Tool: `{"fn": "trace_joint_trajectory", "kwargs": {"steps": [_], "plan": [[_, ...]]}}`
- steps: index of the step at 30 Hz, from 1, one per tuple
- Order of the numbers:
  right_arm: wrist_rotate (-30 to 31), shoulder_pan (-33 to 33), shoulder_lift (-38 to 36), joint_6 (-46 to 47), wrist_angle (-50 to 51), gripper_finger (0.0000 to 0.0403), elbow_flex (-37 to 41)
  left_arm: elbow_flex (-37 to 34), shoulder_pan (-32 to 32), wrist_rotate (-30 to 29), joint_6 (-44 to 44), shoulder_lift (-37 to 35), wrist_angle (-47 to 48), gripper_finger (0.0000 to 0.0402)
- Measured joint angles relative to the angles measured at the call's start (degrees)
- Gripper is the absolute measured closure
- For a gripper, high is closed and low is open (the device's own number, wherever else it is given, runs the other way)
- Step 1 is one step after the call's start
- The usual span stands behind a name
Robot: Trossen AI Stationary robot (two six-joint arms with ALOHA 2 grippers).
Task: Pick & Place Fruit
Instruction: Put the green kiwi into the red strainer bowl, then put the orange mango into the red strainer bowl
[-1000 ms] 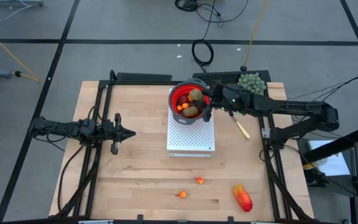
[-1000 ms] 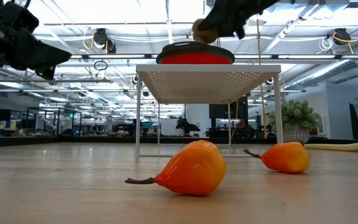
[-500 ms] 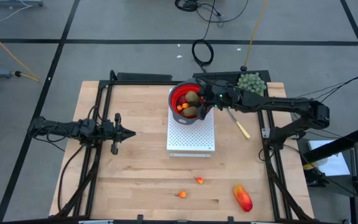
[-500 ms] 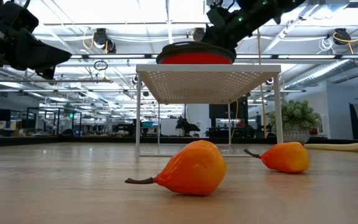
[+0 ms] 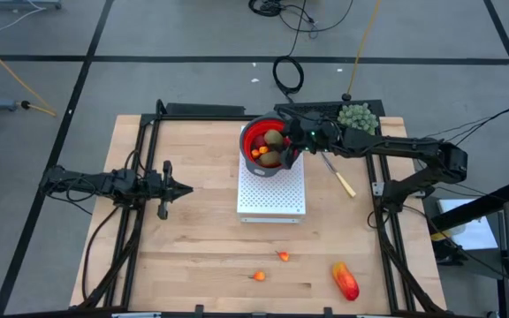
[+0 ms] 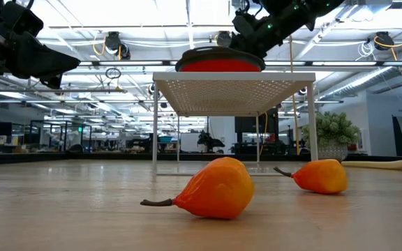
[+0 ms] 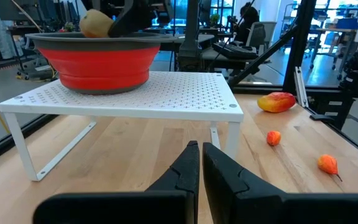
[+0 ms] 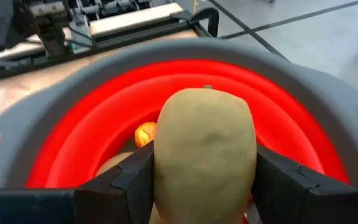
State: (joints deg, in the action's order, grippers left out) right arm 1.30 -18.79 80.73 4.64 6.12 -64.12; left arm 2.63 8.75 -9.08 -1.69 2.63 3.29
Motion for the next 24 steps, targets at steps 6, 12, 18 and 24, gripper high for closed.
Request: {"fn": "trace_joint_trajectory", "kwargs": {"steps": [6,12,18,24], "plan": [[0.15,0.00,0.00,-0.82,0.66,0.0173,0.00,0.00,0.00,0.00,-0.02,0.01,0.00,0.0382],[0.15,0.00,0.00,-1.02,0.67,0.0154,0.00,0.00,0.00,0.00,-0.04,0.01,0.00,0.0382],[0.07,0.84,-2.17,-1.02,0.68,0.0152,0.04,0.00,0.00,0.02,-0.33,-0.01,0.00,0.0382],[0.01,6.25,-7.68,-1.77,3.99,0.0200,0.00,0.00,0.00,0.02,-0.07,-0.01,0.01,0.0382]]}}
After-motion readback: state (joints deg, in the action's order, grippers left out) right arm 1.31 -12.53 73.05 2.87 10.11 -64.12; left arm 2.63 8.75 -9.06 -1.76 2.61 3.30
